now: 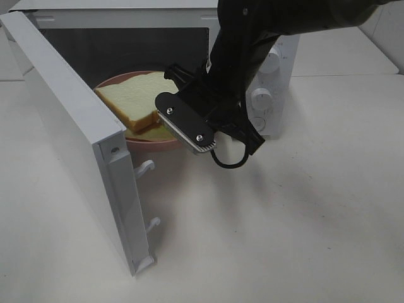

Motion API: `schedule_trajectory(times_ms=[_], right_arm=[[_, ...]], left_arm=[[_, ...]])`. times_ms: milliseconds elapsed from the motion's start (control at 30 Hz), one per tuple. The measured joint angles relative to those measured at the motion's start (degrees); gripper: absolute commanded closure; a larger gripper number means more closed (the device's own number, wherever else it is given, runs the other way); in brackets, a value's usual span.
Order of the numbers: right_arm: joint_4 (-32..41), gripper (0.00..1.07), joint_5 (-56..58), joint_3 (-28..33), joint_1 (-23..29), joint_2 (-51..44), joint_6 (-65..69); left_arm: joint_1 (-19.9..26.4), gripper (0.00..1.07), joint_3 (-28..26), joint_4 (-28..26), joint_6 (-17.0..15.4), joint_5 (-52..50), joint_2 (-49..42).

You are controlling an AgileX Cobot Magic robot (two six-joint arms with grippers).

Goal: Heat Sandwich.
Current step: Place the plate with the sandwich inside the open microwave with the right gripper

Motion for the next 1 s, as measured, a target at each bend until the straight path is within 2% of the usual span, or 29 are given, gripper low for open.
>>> schedule_trajectory(times_ms=[1000], right_arm=[[-5.73, 1.07, 6.47, -26.24, 0.0, 16.5, 9.91]], left_arm=[[0.0, 0.07, 0.0, 0.0, 0.0, 0.0, 0.0]])
